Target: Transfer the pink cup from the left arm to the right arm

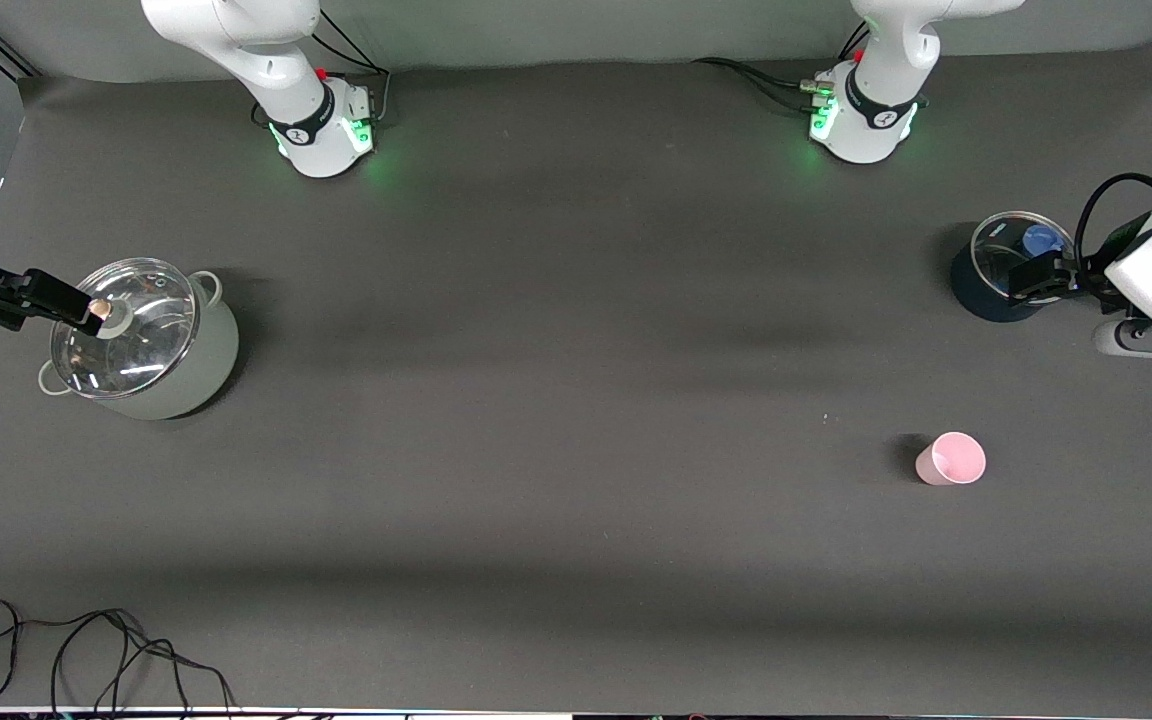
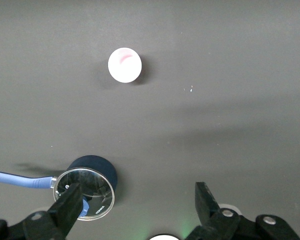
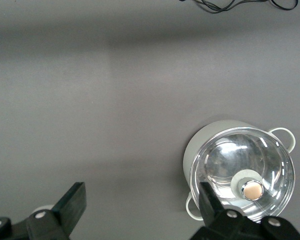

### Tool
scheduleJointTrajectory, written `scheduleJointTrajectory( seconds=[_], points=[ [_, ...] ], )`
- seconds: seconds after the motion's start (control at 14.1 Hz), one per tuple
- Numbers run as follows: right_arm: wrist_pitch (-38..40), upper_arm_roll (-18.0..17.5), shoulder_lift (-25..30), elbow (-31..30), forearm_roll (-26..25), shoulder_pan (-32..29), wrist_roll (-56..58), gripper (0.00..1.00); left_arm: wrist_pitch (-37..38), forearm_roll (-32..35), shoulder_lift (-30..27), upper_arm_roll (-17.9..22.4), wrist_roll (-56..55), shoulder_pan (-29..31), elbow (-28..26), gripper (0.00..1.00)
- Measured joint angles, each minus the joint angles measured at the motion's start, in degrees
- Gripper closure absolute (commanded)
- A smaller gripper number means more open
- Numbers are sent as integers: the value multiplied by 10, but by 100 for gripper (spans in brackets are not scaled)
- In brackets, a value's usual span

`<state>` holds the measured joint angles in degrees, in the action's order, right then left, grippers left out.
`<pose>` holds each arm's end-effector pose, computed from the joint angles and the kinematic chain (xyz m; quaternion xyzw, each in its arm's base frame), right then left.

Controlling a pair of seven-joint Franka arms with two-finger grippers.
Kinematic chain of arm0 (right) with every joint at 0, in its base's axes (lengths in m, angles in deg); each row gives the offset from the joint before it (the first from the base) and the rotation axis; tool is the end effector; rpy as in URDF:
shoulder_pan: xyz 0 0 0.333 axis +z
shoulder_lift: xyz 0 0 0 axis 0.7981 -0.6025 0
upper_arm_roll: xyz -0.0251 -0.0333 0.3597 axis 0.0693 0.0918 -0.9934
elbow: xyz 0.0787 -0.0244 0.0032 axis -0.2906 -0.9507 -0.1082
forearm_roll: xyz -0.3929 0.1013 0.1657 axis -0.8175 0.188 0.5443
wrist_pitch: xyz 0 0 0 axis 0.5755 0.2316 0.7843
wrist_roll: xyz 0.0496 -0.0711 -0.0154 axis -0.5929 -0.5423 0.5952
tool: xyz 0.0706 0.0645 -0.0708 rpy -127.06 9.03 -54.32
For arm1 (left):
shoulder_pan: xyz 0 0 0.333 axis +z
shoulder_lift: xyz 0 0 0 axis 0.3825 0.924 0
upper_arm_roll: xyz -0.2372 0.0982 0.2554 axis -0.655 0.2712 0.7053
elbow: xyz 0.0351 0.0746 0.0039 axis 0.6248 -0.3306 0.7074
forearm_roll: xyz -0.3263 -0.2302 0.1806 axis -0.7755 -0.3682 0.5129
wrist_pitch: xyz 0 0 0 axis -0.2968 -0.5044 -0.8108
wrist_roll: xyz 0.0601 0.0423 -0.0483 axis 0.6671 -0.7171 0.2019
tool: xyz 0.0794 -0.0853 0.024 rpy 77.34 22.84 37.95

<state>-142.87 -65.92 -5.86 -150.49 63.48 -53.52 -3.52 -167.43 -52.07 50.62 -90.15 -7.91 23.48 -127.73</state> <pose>0.6055 -0.0471 0.6244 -0.9977 0.0621 -0.0234 0.0145 0.6225 -0.0268 0.6121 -0.9965 0.0508 0.0653 0.0108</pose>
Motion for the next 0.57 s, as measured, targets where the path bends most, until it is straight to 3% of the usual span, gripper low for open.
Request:
scheduleJointTrajectory(
  seconds=[0.57],
  points=[
    [0,3,0,-1,0,-1,0,0,-6,0,0,1,0,1,1,0]
  ],
)
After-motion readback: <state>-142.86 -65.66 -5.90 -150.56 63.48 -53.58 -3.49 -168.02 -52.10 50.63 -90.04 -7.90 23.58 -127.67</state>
